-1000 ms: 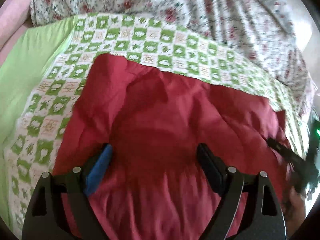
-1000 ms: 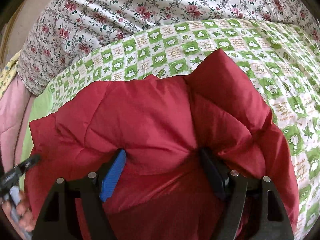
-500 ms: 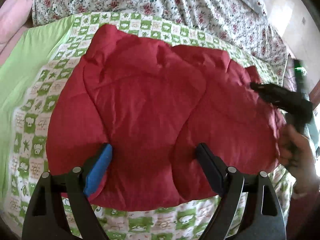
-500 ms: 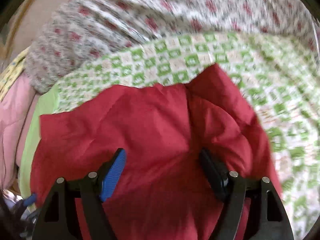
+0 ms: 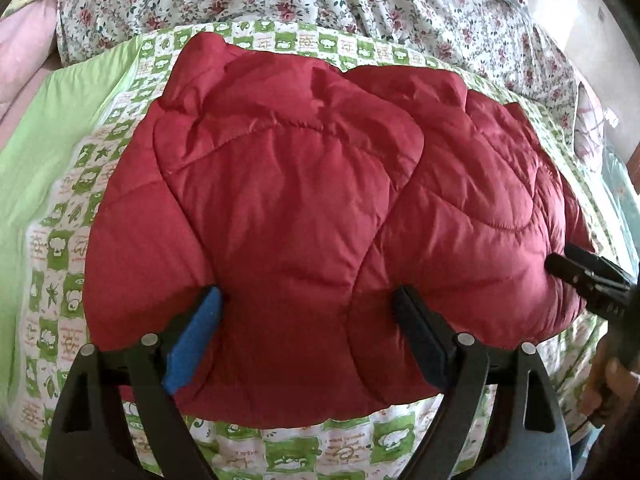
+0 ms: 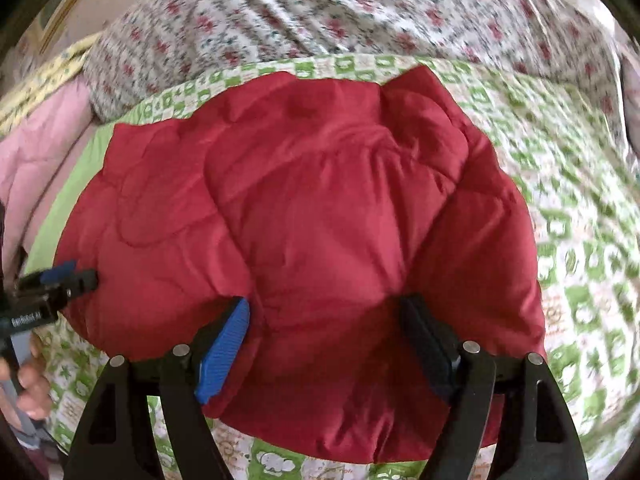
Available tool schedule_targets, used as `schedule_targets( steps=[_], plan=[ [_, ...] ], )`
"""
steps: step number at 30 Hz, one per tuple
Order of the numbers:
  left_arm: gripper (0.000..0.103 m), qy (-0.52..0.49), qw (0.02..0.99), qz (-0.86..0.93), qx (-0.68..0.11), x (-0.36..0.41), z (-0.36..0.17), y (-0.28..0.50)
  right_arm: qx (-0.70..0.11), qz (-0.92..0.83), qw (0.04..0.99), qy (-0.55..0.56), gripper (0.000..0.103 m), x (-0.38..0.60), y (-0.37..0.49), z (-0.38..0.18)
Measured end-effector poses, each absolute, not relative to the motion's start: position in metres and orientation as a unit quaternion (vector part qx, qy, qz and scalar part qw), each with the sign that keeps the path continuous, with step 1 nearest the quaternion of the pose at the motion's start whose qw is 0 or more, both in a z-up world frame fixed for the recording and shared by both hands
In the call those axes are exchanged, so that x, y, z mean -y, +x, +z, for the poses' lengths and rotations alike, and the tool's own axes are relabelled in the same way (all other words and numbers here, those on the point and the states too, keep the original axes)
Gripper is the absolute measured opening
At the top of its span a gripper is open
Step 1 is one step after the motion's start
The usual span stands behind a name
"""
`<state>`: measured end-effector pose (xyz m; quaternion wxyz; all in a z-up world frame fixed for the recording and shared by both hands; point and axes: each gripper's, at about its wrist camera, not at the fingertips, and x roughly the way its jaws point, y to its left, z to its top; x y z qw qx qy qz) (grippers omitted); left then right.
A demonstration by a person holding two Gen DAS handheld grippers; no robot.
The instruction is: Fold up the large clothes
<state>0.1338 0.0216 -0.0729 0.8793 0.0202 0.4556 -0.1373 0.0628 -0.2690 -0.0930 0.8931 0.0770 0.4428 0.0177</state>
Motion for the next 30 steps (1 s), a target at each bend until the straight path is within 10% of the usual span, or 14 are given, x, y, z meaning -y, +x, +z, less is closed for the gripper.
schedule_targets(
  steps=[30],
  plan=[
    [0.103,0.036,0.878,-0.103,-0.467,-0.017,-0.085,0.133,-0.436,-0.001,0.897,0.072,0.082,0.265,0.053,-0.103]
  ],
)
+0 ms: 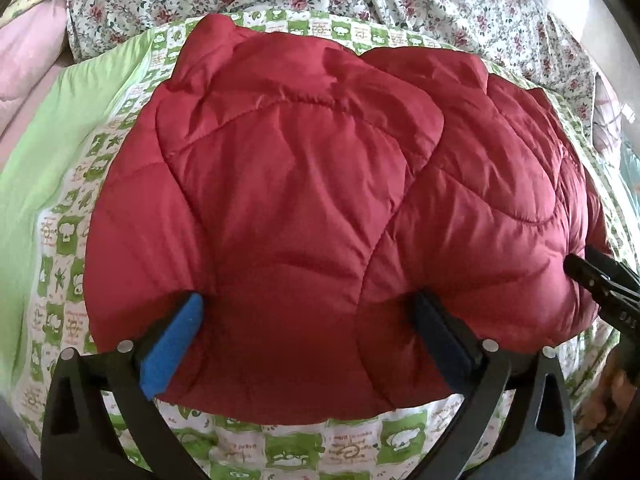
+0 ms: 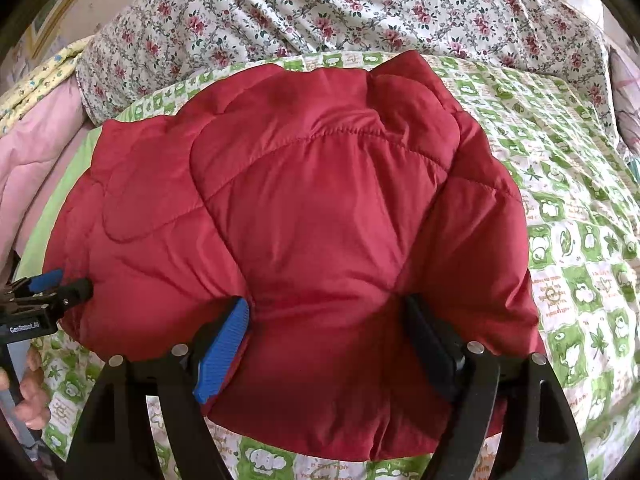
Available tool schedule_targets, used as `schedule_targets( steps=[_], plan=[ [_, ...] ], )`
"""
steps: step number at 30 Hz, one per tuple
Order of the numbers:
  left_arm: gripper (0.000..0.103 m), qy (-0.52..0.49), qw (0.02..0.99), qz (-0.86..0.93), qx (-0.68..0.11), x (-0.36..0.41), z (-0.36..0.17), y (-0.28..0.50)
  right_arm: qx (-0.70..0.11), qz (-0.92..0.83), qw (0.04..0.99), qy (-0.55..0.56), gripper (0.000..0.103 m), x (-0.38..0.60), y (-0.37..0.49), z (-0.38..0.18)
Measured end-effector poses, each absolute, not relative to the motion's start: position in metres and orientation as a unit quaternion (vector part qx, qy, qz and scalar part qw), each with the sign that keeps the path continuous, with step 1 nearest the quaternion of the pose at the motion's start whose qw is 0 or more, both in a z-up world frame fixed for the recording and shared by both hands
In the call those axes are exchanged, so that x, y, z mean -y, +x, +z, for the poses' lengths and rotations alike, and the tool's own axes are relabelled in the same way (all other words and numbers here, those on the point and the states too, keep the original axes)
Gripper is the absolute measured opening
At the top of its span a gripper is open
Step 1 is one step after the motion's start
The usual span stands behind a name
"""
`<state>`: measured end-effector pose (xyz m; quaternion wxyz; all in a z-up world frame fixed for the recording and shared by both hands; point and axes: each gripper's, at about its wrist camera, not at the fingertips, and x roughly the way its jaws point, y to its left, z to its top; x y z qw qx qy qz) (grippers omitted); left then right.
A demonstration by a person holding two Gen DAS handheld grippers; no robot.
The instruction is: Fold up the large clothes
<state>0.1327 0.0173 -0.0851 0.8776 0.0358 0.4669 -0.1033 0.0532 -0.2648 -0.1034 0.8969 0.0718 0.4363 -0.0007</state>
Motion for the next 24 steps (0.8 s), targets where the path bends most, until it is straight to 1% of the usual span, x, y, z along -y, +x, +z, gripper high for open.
schedule_targets(
  steps=[6,8,11,13,18,22,24],
  plan=[
    [0.103,0.039,0.876,-0.106,-0.469,-0.019,-0.086,0.136,-0.450,-0.002,0.890,0.072,0.082,0.263,0.057,-0.096],
    [0.103,0.033,0.879,-0.110,-0.463,-0.022,-0.081,0.134,-0.440,-0.001,0.895,0.068,0.082,0.260,0.054,-0.081],
    [0.103,0.014,0.884,-0.124,-0.450,-0.027,-0.066,0.132,-0.405,0.030,0.911,0.074,0.082,0.254,0.052,-0.057],
    [0.103,0.001,0.888,-0.135,-0.439,-0.028,-0.052,0.135,-0.409,0.057,0.906,0.090,0.080,0.252,0.063,-0.052],
    [0.103,0.008,0.895,-0.129,-0.428,-0.026,-0.036,0.157,-0.422,0.064,0.901,0.080,0.079,0.248,0.099,-0.054],
    [0.102,0.003,0.877,-0.117,-0.466,-0.030,-0.054,0.192,-0.454,0.055,0.887,0.067,0.079,0.251,0.131,-0.068],
    [0.102,0.002,0.876,-0.110,-0.470,-0.030,-0.062,0.205,-0.464,0.058,0.881,0.069,0.079,0.256,0.147,-0.075]
  ],
)
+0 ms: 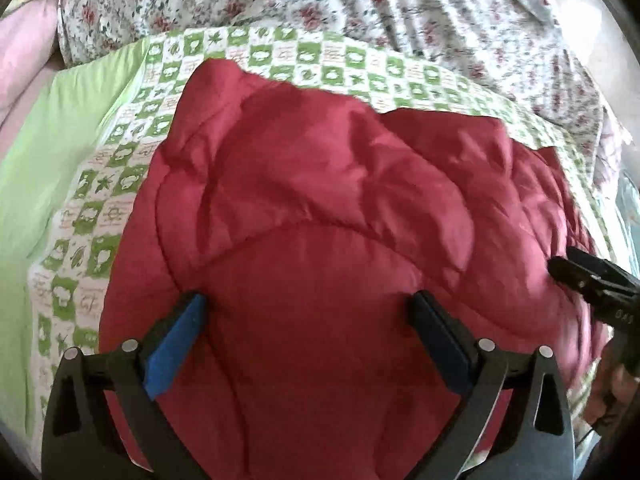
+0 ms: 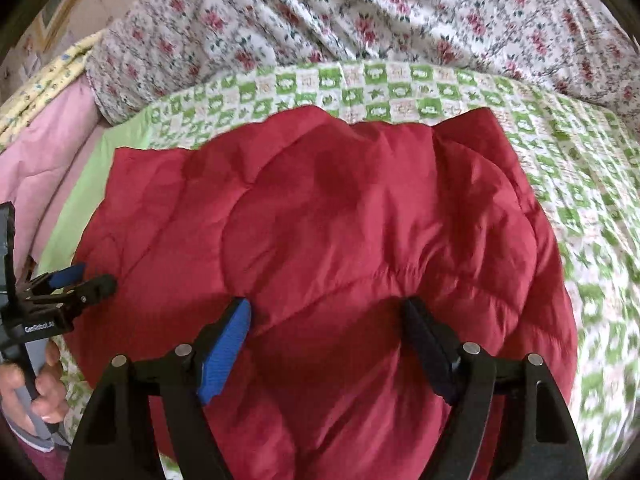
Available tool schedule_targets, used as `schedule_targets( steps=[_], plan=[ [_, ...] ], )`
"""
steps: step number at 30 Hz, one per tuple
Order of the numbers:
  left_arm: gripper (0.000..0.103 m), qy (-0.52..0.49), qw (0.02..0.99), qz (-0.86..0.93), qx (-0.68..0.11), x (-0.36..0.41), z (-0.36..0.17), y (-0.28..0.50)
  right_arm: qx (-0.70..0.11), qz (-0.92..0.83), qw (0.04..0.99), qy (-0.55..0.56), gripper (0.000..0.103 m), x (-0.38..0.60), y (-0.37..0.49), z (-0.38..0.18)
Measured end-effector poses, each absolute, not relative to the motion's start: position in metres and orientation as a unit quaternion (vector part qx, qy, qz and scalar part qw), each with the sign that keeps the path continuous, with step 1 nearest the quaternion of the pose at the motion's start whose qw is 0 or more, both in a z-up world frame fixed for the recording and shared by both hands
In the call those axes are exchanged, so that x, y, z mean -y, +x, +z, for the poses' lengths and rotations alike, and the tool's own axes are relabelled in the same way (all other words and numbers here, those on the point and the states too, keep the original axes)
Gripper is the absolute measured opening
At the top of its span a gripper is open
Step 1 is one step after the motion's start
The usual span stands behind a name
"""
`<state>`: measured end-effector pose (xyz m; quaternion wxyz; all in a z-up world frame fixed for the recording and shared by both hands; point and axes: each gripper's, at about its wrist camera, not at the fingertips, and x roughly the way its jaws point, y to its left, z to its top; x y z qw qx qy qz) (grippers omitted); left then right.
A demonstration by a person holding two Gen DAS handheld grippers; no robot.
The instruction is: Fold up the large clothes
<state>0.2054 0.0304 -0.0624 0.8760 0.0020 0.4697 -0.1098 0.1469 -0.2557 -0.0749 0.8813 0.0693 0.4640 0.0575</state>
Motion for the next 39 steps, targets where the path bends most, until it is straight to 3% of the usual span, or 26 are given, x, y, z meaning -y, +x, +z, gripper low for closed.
schedule_targets(
  steps=[13,24,33,39],
  plan=[
    [0.103,0.007,0.866,-0.079,-0.494,-0.022,-0.087,0.257,-0.474,0.030,0.875,0.099,0.080,0.281,0.197,-0.108],
    [0.102,-0.004,0.875,-0.139,-0.464,-0.020,-0.051,0.166,-0.468,0.027,0.878,0.093,0.080,0.281,0.199,-0.107],
    [0.103,0.020,0.870,-0.116,-0.478,-0.012,-0.079,0.169,-0.427,0.050,0.900,0.064,0.081,0.258,0.115,-0.046],
    [0.103,0.021,0.873,-0.117,-0.474,-0.012,-0.083,0.169,-0.469,0.043,0.881,0.046,0.085,0.260,0.108,-0.093]
  ],
)
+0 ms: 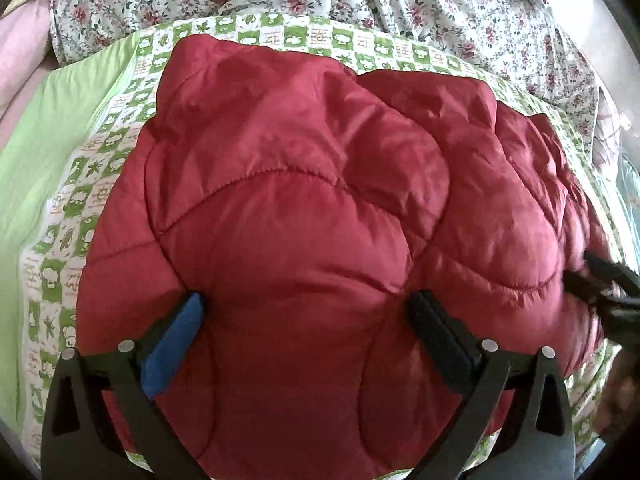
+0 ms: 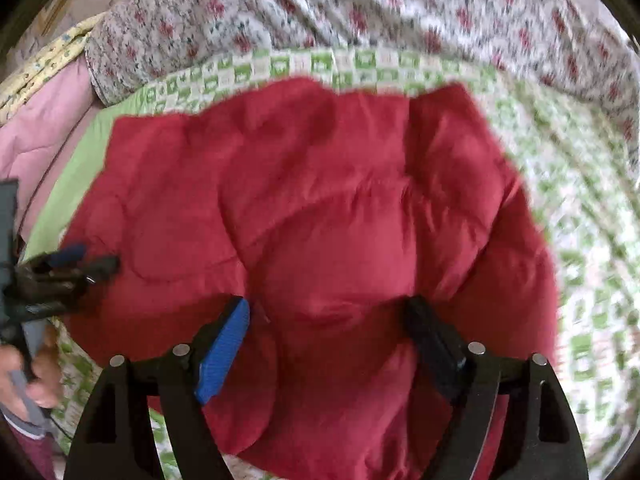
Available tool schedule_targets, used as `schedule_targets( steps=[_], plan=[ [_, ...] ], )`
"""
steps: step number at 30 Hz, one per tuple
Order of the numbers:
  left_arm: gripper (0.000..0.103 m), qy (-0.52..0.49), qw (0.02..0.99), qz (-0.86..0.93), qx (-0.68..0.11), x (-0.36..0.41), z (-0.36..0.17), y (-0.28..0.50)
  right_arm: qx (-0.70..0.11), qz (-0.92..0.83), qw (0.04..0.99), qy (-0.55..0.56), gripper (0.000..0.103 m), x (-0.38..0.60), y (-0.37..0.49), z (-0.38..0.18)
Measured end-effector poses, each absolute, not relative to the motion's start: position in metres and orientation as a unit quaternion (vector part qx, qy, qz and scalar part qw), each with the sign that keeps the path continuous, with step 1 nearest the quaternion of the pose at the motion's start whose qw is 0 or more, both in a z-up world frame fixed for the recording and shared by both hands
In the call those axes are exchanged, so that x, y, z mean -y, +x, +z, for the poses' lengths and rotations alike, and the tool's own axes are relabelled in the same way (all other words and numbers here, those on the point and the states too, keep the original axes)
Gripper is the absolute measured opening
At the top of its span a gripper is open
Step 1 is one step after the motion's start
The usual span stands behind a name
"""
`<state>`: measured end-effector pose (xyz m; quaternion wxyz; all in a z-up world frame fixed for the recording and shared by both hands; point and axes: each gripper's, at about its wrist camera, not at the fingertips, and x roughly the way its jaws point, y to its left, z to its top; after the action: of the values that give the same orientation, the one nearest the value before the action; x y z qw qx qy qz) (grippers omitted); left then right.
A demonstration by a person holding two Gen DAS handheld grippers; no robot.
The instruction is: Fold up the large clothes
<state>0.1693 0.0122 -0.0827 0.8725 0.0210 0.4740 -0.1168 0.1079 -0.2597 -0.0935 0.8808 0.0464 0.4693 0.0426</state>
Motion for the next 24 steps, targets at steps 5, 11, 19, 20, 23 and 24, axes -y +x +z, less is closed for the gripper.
schedule_targets(
  steps=[5,11,19,20,23,24],
  plan=[
    [0.103,0.011,0.868,-0.113,-0.484,-0.020,-0.074,0.160,-0.461,0.035,0.885,0.058,0.088,0.263,0.115,-0.102],
    [0.103,0.011,0.870,-0.113,-0.480,-0.023,-0.085,0.147,-0.451,0.033,0.890,0.058,0.088,0.261,0.110,-0.104],
    [0.103,0.004,0.868,-0.109,-0.484,-0.021,-0.095,0.159,-0.442,0.027,0.895,0.054,0.089,0.258,0.105,-0.108],
    [0.103,0.004,0.868,-0.110,-0.483,-0.021,-0.096,0.159,-0.442,0.026,0.895,0.054,0.089,0.258,0.105,-0.107],
    [0.103,0.006,0.868,-0.110,-0.484,-0.020,-0.096,0.159,-0.442,0.026,0.895,0.054,0.089,0.258,0.105,-0.107],
    [0.103,0.006,0.868,-0.109,-0.484,-0.020,-0.096,0.160,-0.442,0.026,0.895,0.054,0.089,0.258,0.105,-0.107]
  ],
)
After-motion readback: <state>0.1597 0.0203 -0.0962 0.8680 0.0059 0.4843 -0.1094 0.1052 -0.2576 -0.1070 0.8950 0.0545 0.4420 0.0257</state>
